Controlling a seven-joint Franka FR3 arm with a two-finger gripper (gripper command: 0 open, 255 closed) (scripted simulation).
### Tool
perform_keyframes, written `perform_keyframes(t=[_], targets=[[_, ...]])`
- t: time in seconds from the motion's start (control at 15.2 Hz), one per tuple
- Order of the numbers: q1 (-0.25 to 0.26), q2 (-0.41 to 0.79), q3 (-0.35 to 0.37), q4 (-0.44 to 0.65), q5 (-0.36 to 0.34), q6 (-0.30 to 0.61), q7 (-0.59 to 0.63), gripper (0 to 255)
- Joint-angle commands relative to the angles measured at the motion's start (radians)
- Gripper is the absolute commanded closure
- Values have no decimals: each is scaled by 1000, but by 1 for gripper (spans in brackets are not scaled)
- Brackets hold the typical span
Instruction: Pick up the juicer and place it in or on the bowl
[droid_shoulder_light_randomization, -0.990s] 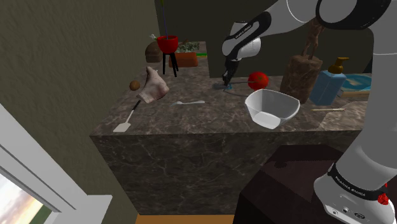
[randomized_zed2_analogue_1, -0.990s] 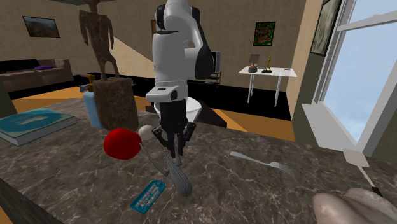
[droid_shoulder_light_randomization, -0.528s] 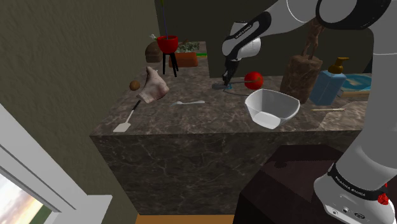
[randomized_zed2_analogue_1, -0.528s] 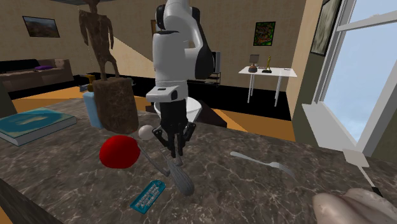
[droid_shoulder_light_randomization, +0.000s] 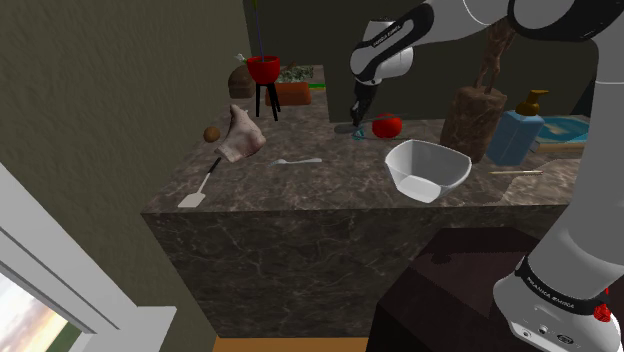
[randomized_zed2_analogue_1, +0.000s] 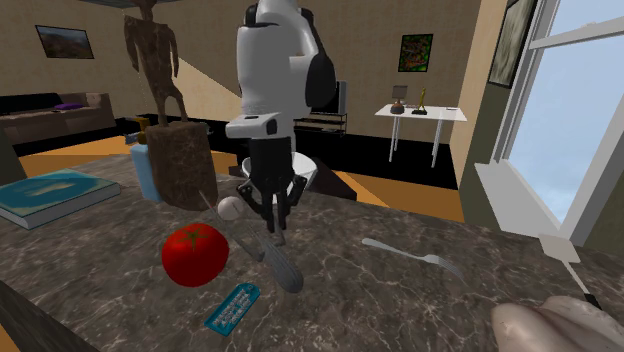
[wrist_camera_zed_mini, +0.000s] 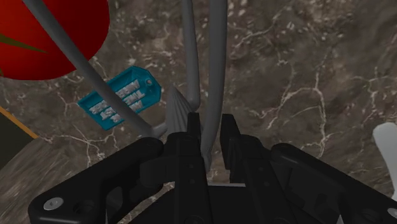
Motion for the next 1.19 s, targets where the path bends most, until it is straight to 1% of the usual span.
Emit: perform_keyframes(t=[0.0, 1.12], targets=[[2, -13, -2, 11, -5, -24, 5, 255], [6, -87, -11, 140, -30, -226, 26, 255]])
